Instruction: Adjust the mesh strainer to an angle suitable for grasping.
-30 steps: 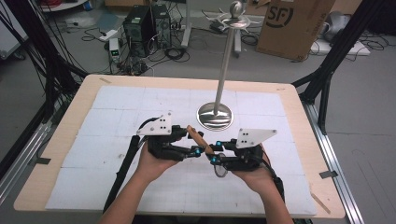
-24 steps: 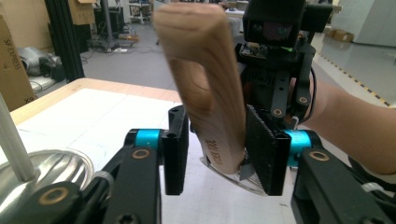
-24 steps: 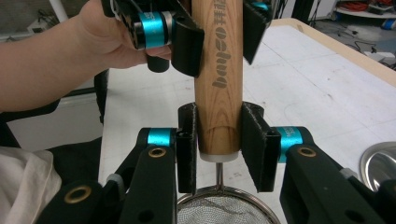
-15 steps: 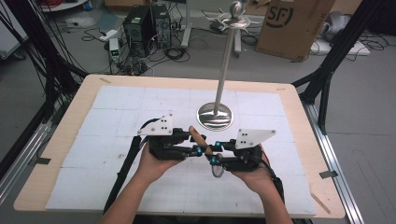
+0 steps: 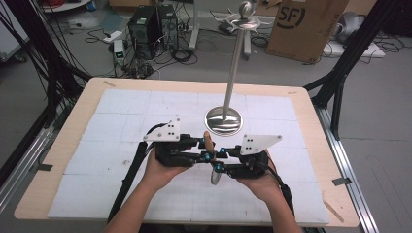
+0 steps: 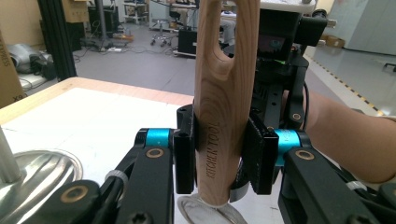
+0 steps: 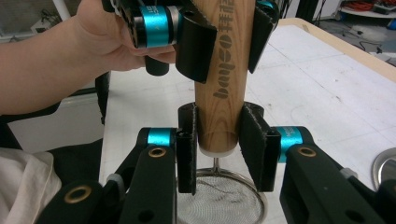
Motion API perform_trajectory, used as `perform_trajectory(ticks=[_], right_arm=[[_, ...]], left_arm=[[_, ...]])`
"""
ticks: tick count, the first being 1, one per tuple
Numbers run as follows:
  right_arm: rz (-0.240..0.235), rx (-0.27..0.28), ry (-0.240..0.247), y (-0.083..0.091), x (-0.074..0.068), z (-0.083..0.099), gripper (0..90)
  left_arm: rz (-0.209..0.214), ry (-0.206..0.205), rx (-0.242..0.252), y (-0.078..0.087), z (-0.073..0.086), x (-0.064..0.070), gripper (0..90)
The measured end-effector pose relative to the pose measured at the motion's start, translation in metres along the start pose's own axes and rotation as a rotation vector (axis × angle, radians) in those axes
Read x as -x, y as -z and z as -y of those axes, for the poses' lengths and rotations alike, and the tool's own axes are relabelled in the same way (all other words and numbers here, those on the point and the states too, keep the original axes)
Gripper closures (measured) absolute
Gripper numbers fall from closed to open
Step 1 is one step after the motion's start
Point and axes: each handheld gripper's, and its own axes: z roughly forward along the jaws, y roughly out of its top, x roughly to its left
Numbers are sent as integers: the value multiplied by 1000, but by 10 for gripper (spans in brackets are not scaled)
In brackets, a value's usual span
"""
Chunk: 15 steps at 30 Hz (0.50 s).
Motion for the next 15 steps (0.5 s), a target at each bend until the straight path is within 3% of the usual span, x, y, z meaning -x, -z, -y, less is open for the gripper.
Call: perform_trajectory(ticks=[15], right_arm=[[-9, 3, -7, -3, 1, 0, 660]], left_arm=[[-37, -14, -18, 1, -1, 3, 690]])
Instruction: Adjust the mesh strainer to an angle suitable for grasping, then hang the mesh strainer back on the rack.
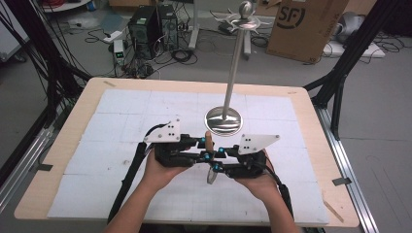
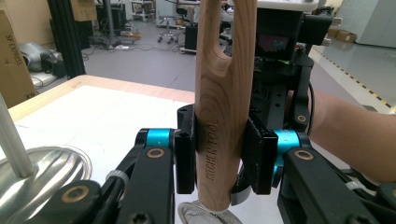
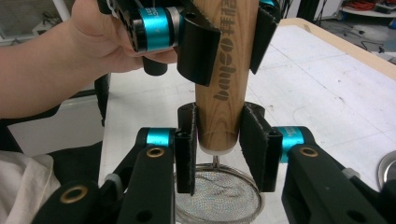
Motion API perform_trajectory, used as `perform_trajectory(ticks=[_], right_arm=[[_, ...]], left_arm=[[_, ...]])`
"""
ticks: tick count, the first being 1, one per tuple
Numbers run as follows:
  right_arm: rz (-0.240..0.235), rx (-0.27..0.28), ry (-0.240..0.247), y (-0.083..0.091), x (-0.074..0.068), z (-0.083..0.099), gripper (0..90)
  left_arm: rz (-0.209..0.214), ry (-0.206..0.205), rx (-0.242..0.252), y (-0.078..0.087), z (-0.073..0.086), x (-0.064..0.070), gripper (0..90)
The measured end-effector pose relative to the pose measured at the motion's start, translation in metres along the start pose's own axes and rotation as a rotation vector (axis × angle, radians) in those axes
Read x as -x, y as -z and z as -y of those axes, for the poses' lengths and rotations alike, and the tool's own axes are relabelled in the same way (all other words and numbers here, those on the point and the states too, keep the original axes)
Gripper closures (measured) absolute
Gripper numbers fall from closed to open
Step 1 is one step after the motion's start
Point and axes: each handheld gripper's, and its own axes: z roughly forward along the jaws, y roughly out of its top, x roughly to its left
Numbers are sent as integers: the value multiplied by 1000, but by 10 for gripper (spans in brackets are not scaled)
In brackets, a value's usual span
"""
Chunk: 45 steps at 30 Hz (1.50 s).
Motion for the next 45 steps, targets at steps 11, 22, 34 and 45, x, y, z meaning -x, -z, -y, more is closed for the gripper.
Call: perform_trajectory(ticks=[11, 22, 34, 45], right_arm=[[89, 18, -24, 21, 6, 9, 547], [175, 6, -89, 37, 18, 32, 482], [239, -8, -120, 40, 23, 39, 411], [248, -27, -133, 39, 25, 40, 384]], left_arm=[[-19, 4, -20, 7, 1, -5, 690], [-32, 16, -22, 12, 3, -10, 690], [-70, 12, -40, 21, 2, -16, 689], [-113, 28, -48, 27, 3, -25, 689]])
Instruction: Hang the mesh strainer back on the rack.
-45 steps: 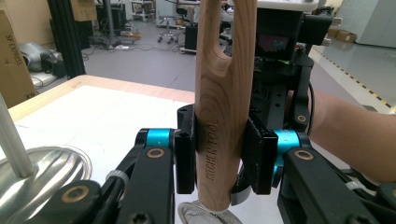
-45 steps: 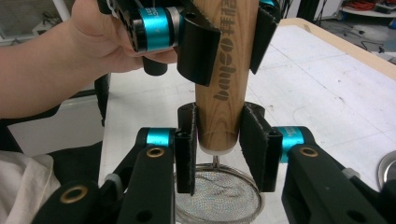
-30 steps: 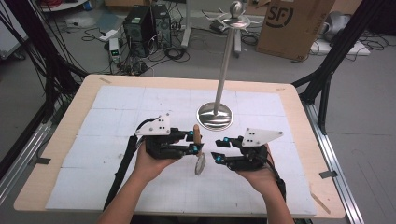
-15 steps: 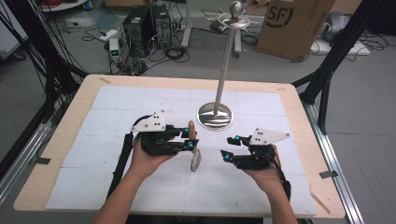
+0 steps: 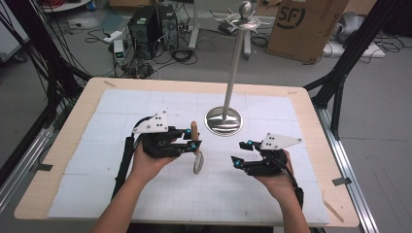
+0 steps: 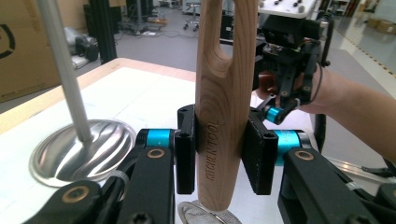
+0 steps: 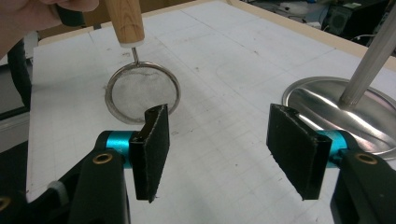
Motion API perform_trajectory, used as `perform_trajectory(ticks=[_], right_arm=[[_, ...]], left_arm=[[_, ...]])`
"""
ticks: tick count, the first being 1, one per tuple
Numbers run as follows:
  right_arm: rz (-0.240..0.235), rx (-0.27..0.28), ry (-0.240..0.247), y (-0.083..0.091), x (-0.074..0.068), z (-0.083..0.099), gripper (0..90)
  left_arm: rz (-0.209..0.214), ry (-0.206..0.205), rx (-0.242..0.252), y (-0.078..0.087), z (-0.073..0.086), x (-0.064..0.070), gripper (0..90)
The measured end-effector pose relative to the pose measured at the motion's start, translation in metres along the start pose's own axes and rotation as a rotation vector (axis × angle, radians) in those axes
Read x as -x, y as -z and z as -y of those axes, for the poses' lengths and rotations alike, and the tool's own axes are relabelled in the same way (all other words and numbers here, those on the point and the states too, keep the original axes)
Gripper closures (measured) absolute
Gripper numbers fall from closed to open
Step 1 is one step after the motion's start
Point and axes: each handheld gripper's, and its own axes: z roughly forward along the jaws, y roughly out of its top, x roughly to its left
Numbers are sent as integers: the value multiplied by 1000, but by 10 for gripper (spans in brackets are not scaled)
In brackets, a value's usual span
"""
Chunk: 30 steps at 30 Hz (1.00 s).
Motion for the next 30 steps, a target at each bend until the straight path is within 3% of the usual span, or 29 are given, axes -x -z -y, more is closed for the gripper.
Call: perform_trajectory(ticks=[10, 20, 30], right_arm=[[2, 3, 2, 0, 1, 0, 379], [-2, 10, 14, 2, -2, -1, 372], [2, 21, 9, 4, -1, -1, 368]], left_arm=[[-54, 16, 6, 3, -4, -9, 689], [-75, -9, 4, 4, -30, -19, 688], [-78, -11, 20, 1, -56, -38, 688]])
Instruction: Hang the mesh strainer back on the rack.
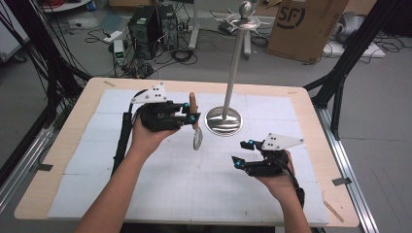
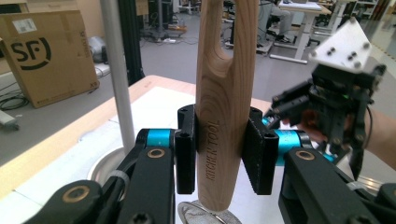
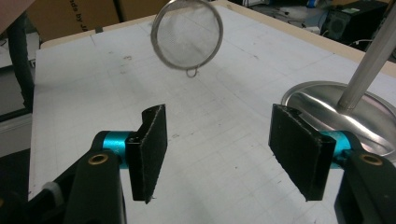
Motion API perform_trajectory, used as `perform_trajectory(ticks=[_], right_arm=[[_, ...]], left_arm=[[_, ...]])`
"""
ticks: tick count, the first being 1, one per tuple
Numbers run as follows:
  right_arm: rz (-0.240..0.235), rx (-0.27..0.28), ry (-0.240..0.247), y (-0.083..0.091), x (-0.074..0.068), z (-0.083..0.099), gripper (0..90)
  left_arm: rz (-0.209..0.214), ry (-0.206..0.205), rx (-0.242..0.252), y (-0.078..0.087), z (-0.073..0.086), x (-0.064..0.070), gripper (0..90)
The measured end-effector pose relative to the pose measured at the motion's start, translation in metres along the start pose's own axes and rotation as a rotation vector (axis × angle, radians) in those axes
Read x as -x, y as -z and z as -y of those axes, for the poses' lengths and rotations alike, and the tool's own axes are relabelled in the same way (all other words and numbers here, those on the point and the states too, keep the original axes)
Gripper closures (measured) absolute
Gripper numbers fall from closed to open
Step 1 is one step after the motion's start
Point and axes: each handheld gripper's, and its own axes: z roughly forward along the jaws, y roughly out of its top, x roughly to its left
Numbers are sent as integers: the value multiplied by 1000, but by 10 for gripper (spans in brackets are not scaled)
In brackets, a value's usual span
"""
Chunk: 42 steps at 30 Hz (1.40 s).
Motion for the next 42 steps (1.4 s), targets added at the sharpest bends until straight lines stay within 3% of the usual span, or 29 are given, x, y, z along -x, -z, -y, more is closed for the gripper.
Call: perform_trajectory(ticks=[5, 23, 27, 36, 42], right_arm=[[-3, 0, -2, 1, -1, 0, 367], [-12, 4, -3, 1, 0, 0, 368], [-9, 10, 2, 1, 0, 0, 367], [-14, 7, -5, 1, 0, 0, 367], [-14, 9, -5, 1, 0, 0, 367]], left_arm=[[5, -24, -5, 0, -15, -6, 688], [15, -38, -62, -16, -58, -33, 689], [47, -41, -77, -23, -65, -39, 689], [70, -74, -98, -31, -92, -46, 689], [77, -68, -99, -35, -103, -53, 689]])
